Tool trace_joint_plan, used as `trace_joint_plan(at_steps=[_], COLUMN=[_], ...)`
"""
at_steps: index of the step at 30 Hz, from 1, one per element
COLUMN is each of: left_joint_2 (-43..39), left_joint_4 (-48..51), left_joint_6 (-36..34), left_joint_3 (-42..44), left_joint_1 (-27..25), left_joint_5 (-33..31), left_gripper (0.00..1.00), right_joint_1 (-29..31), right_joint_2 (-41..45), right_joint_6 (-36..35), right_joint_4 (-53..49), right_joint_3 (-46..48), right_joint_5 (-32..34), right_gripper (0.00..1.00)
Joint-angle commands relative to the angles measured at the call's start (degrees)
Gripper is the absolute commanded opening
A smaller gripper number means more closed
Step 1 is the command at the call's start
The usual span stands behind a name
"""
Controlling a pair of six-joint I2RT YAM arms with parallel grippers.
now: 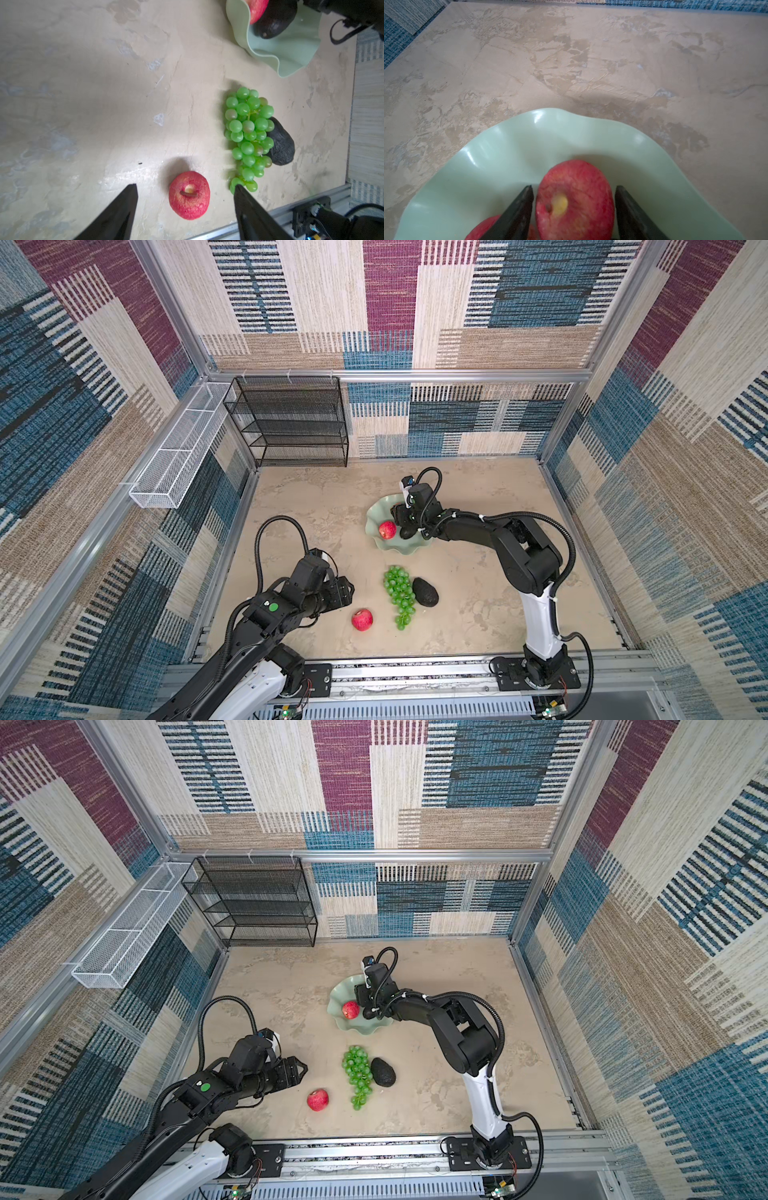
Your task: Place and organize the fake fruits in the fruit bowl
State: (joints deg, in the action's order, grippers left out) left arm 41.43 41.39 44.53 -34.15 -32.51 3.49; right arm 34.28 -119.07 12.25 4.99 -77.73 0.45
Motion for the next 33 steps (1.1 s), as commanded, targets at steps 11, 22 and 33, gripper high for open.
trace_joint_plan(at_steps=[11,22,33], left_joint_2=[3.8,15.2,20.1], left_joint_4=[-0.6,-6.3,-6.2], left_joint_6=[4.7,3.2,-11.2], left_joint_3=[3.7,3.4,-13.9], left_joint_1=[-14.1,-16.9,-16.1], left_joint_5=[2.5,-2.0,-11.9], left_gripper=[0.78,0.67,0.55], right_joint_1=[-1.7,-1.8,-1.9], right_joint_2=[21.2,29.6,34.3], right_joint_6=[1.0,3.3,4.1], right_joint_4=[9.2,10.8,11.7], right_joint_3=[10.2,21.5,27.1], right_joint_5=[-1.4,0.0,0.2], right_gripper=[0.92,0.93,0.93])
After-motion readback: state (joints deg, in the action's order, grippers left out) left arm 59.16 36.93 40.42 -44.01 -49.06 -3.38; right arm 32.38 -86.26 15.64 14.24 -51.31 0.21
